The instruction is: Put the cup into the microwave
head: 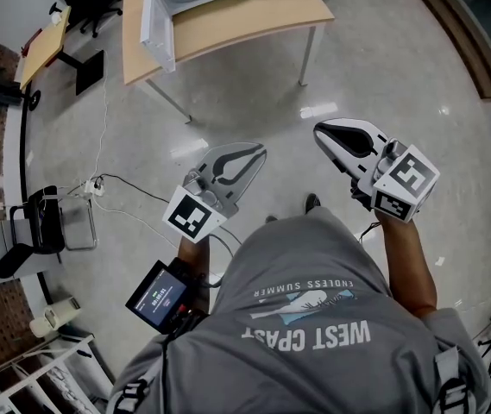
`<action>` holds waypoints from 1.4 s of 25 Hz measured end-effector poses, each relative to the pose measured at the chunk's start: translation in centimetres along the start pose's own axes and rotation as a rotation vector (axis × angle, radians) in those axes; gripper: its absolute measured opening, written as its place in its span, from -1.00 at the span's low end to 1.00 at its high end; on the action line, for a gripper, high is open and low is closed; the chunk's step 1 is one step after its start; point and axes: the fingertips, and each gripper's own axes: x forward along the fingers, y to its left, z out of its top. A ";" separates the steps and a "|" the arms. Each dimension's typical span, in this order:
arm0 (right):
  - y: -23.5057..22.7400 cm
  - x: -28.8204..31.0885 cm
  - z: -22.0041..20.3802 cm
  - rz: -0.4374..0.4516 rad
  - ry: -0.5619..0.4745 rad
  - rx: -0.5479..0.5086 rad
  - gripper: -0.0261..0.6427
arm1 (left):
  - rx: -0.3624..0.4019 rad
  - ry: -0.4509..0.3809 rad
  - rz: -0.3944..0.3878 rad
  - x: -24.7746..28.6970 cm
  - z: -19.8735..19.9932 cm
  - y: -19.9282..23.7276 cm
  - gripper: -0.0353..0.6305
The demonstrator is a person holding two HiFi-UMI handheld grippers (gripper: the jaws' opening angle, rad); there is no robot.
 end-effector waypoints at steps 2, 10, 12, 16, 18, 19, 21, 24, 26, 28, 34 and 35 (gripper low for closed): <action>0.1 0.6 0.4 0.005 0.007 -0.017 -0.86 | -0.008 -0.005 0.009 -0.3 0.0 0.5 -0.82; -0.2 3.0 1.0 0.015 0.014 -0.036 -0.86 | -0.002 -0.026 0.016 -0.8 -0.4 2.5 -0.82; -0.2 3.1 1.0 0.015 0.014 -0.039 -0.86 | 0.004 -0.028 0.018 -0.9 -0.5 2.6 -0.82; -0.3 3.3 1.1 0.017 0.018 -0.040 -0.86 | -0.003 -0.029 0.028 -1.1 -0.4 3.0 -0.82; -0.3 3.4 1.1 0.019 0.020 -0.040 -0.86 | -0.003 -0.031 0.030 -1.0 -0.4 3.1 -0.82; -0.3 3.5 1.2 0.020 0.020 -0.040 -0.86 | -0.003 -0.032 0.030 -1.0 -0.4 3.1 -0.82; -0.3 3.6 1.4 0.023 0.020 -0.039 -0.86 | -0.006 -0.029 0.028 -1.0 -0.4 3.1 -0.82; -0.8 3.6 1.3 0.025 0.024 -0.029 -0.86 | -0.016 -0.027 0.029 -0.5 -0.4 3.3 -0.82; -1.2 3.4 1.0 0.022 0.027 -0.018 -0.86 | -0.029 -0.024 0.027 -0.2 -0.6 3.3 -0.82; -1.6 3.3 0.8 0.019 0.026 -0.005 -0.86 | -0.043 -0.012 0.024 0.1 -0.9 3.4 -0.82; -8.9 3.1 -0.2 0.034 0.031 0.049 -0.86 | -0.057 0.026 0.031 6.0 -2.5 6.3 -0.82; -10.1 3.1 -0.1 0.037 0.029 0.054 -0.86 | -0.059 0.034 0.032 7.0 -2.7 6.7 -0.82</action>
